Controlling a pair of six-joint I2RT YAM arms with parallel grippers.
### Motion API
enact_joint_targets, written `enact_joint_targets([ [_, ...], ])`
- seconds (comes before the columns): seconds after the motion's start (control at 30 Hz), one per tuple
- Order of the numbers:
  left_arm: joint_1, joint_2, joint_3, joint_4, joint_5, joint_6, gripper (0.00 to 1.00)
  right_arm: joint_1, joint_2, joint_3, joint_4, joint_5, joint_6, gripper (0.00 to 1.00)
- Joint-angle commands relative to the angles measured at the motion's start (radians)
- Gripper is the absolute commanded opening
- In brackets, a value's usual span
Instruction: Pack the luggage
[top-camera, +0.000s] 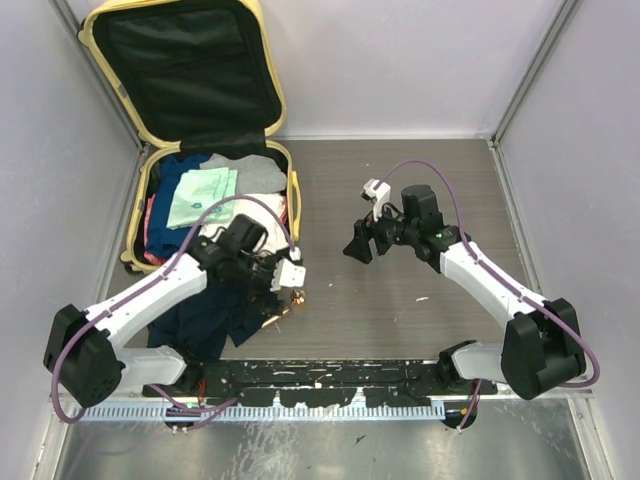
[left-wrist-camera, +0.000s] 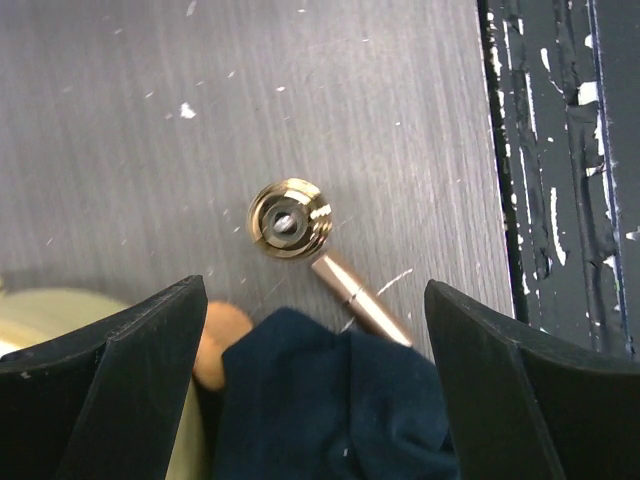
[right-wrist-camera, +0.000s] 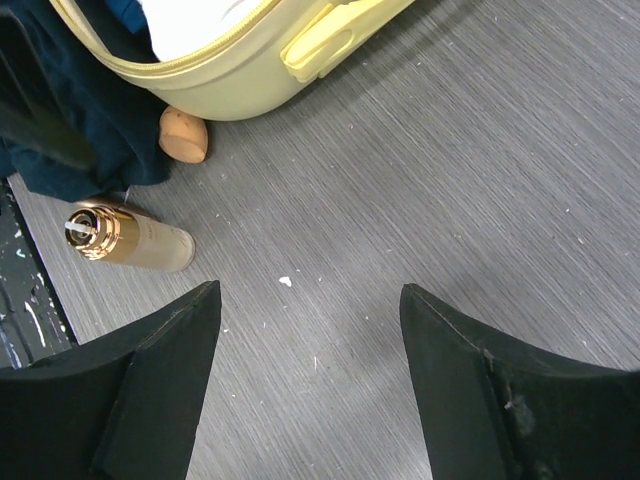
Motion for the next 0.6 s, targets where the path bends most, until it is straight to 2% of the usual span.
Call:
enact_joint_targets([
  [0.0,-0.058,0.031,-0.060,0.252,0.039,-0.005,0.90,-0.007,-0.061,-0.011,0.030,0.011,-0.016,0.76],
  [0.13,-0.089,0.115,-0.079,0.298,0.030,0.007,0.83,-0.026,-0.076,-0.027,0.027,0.010,-0.012,0.76],
  [0.33,-0.118,0.198,-0.107,0.433,-0.034,-0.104,0.68,-0.048,-0.085,-0.031,0.022,0.008,-0.006,0.76],
  [0.4,-0.118,0.213,-0.105,0.451,-0.038,-0.154,0.59,-0.053,-0.090,-0.031,0.016,0.008,-0.010,0.76],
  [0.5,-0.120,0.203,-0.090,0.436,-0.032,-0.208,0.40,-0.056,-0.094,-0.030,0.008,0.008,-0.015,0.76],
  [0.57,-0.120,0.192,-0.033,0.351,-0.033,-0.240,0.29,-0.059,-0.099,-0.028,0.001,0.010,-0.021,0.76],
])
